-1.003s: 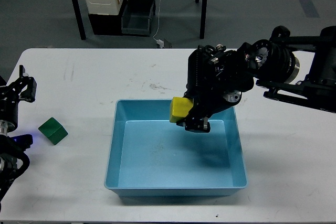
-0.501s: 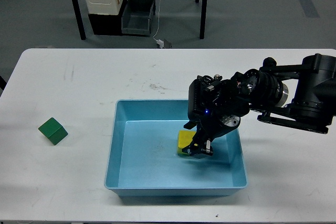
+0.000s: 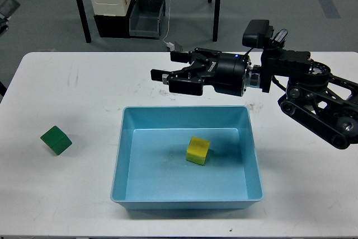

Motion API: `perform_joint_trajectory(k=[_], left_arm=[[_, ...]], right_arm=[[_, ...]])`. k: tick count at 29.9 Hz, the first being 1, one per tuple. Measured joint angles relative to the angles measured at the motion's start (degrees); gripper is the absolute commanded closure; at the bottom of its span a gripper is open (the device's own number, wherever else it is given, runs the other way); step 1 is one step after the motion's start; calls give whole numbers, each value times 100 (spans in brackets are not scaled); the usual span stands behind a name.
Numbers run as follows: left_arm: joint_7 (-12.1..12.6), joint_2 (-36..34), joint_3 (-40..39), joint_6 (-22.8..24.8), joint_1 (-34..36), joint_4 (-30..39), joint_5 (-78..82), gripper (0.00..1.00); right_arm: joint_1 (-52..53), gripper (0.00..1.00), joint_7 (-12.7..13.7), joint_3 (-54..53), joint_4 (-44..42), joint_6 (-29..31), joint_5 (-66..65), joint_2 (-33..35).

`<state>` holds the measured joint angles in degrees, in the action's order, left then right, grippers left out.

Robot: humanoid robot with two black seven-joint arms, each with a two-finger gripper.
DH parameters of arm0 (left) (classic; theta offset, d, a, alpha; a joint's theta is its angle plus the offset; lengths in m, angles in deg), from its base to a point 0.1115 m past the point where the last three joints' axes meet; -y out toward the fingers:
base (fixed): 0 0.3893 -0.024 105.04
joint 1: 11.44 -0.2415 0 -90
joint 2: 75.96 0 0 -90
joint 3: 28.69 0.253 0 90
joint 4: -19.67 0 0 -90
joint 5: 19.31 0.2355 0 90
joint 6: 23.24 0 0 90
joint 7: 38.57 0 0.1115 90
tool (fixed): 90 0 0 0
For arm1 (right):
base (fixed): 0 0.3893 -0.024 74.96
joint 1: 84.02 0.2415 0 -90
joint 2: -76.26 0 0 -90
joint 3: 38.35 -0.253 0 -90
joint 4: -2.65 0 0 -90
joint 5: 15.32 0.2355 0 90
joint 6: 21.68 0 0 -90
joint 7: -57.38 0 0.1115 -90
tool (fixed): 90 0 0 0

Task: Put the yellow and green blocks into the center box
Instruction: 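Open the right gripper to drop the cube and withdraw, then lower the left gripper onto the green cube and grasp it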

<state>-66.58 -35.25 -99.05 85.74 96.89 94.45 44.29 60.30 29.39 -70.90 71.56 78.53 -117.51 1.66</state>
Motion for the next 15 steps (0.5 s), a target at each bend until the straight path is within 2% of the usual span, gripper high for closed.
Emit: perform_joint_trajectory(k=[7, 11, 15], left_arm=[[0, -29, 194, 19, 194, 29, 2521, 1], [0, -135, 968, 27, 547, 33, 3721, 1], [-1, -604, 2344, 18, 1089, 100, 4404, 1]], right_arm=[[-1107, 3, 0, -1652, 499, 5, 1023, 97], [-2225, 3, 0, -2598, 818, 6, 1134, 105], [-3260, 3, 0, -3518, 1082, -92, 1241, 54]])
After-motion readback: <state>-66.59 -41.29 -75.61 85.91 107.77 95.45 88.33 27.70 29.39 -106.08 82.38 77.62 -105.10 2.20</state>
